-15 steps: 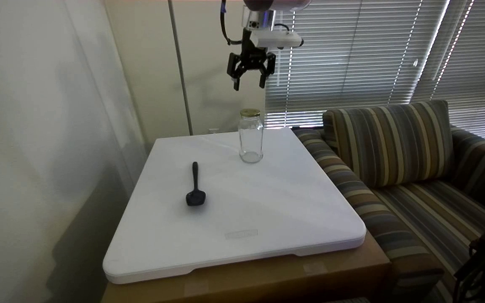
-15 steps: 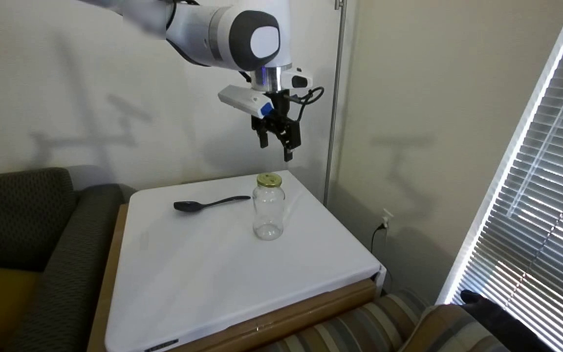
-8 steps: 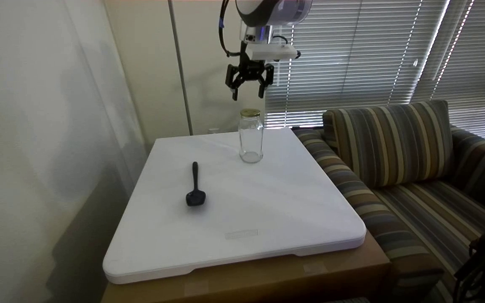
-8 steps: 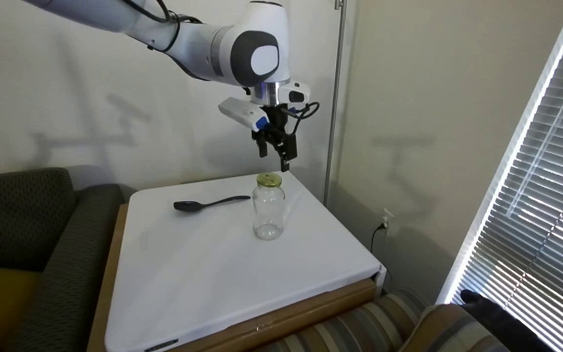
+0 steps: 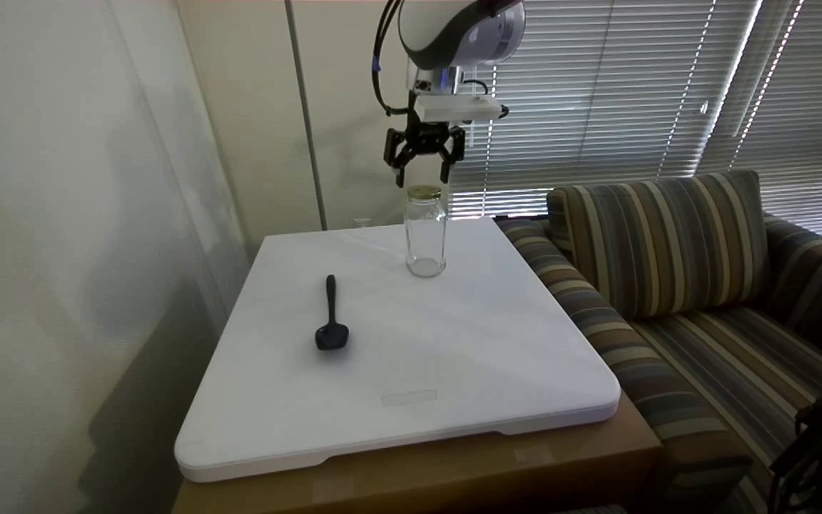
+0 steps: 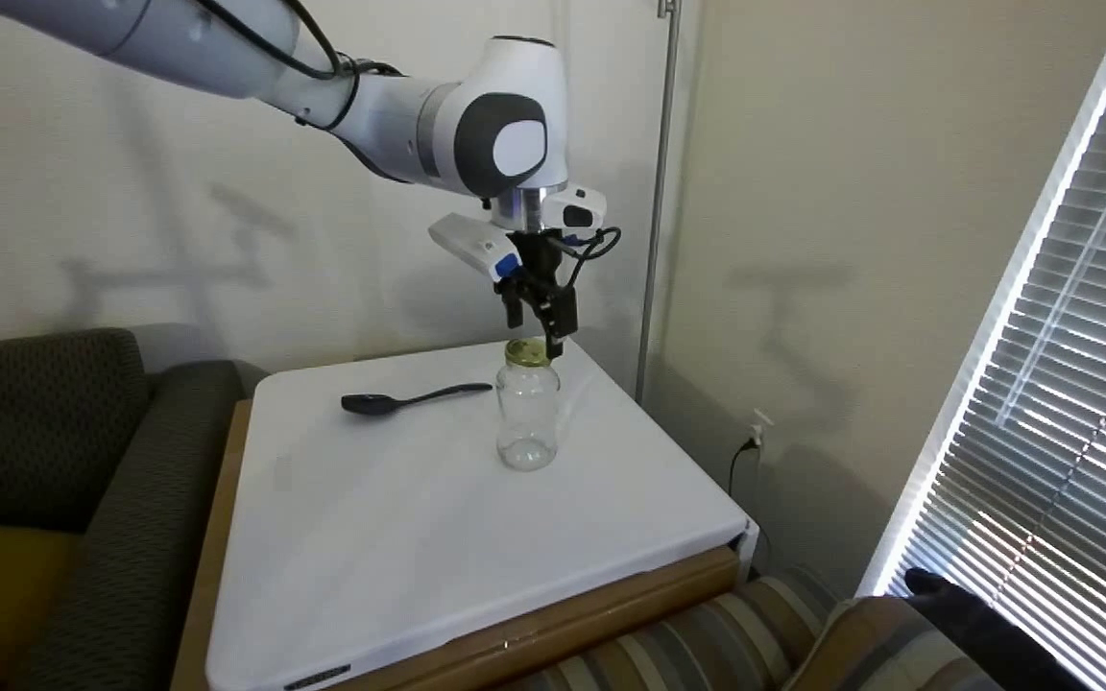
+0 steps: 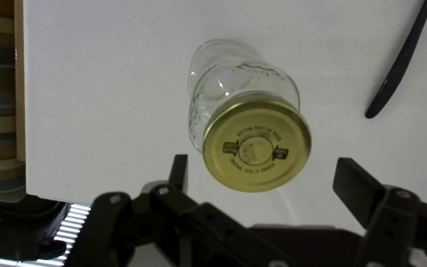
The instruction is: Remove the lid from the glass jar and place it on the table
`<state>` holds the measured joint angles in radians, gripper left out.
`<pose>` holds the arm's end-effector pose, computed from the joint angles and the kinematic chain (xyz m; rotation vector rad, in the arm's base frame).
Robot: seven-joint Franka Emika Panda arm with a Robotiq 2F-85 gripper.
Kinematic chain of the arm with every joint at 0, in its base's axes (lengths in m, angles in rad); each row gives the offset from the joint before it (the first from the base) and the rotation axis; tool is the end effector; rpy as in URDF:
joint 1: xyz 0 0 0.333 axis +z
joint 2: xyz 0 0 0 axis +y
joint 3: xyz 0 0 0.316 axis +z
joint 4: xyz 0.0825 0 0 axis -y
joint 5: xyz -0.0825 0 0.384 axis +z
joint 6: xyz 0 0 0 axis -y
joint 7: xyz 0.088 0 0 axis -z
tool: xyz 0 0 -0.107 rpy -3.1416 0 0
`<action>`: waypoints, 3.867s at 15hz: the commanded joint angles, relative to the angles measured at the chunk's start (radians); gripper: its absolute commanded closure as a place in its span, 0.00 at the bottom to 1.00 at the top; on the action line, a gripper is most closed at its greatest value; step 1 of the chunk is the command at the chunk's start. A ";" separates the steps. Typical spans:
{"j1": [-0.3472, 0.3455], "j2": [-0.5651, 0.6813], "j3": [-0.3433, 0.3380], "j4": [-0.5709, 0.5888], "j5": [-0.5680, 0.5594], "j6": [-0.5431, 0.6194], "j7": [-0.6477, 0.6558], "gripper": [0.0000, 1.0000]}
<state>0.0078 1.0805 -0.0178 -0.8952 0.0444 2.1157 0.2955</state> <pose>0.8052 0.0001 0.2400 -3.0520 0.4852 -0.2092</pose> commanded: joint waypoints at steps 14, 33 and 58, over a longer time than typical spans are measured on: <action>-0.002 0.037 -0.008 0.028 0.017 -0.025 0.039 0.32; 0.038 -0.112 0.004 0.017 -0.015 -0.178 -0.029 0.52; 0.134 -0.282 -0.012 -0.277 -0.040 -0.083 0.094 0.52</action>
<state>0.1168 0.7976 -0.0081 -1.1566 0.0281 1.9769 0.3633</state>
